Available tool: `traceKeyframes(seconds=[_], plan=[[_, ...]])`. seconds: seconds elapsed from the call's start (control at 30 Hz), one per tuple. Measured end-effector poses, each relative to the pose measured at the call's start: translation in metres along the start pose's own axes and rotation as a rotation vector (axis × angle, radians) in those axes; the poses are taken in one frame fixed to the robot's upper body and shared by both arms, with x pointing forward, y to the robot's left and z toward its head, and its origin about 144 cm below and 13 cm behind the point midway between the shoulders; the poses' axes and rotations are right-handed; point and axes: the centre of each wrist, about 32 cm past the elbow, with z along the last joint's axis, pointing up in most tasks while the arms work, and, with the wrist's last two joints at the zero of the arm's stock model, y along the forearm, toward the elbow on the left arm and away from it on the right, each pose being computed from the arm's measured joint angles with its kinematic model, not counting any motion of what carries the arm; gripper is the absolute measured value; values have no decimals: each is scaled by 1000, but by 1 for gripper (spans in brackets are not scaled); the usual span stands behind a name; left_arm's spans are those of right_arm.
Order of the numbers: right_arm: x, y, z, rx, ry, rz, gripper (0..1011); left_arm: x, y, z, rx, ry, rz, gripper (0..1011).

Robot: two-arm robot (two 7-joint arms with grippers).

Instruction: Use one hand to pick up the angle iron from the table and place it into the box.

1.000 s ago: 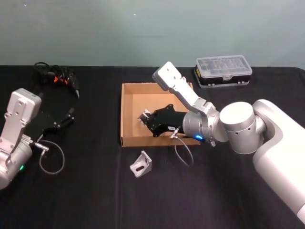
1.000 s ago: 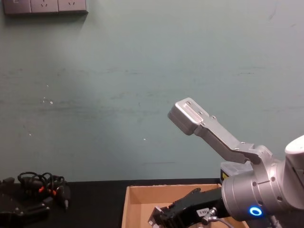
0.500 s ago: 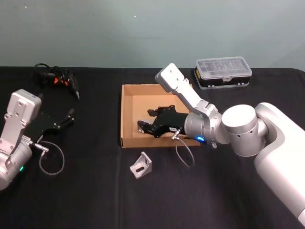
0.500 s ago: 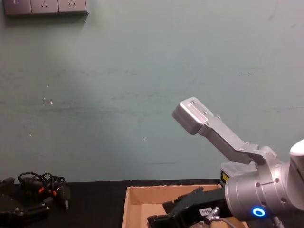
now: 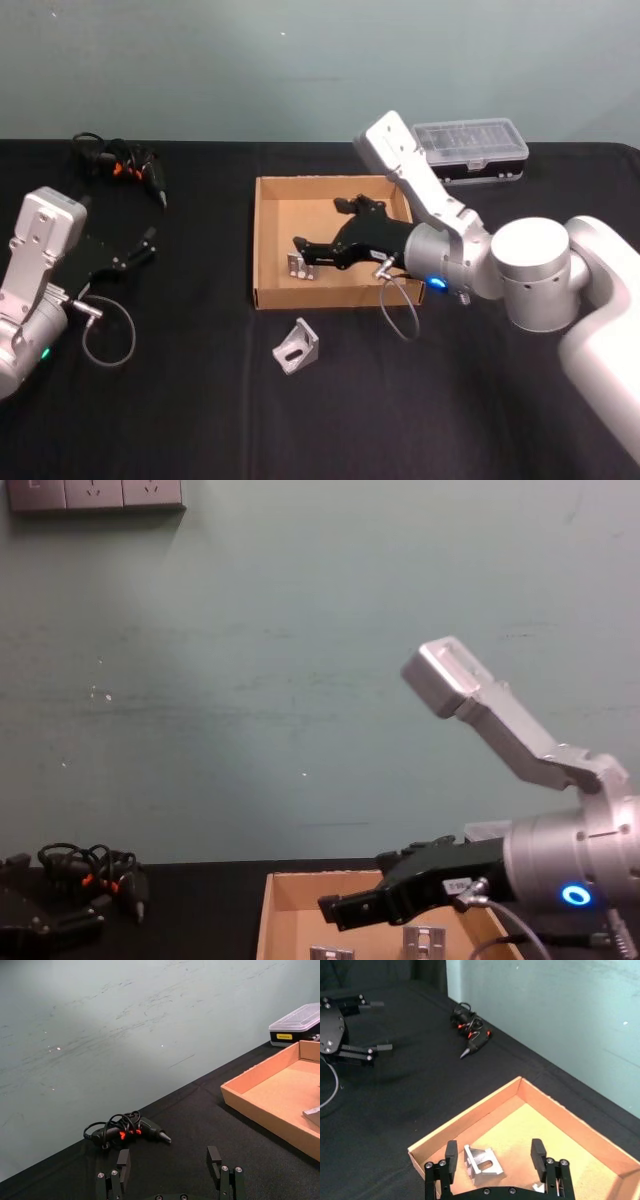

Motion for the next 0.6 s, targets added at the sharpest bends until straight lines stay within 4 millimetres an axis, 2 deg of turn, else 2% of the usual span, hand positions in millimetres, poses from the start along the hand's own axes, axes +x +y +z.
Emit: traceKeyframes(seconds=[0.07, 0.13, 0.6], plan=[[-1, -8, 2, 13, 6, -8, 980, 0, 0, 0, 0, 0, 0, 1000], [-2, -13, 3, 19, 6, -10, 1000, 0, 0, 0, 0, 0, 0, 1000], [-20, -64, 20, -47, -16, -11, 1002, 0, 0, 0, 0, 0, 0, 1000]])
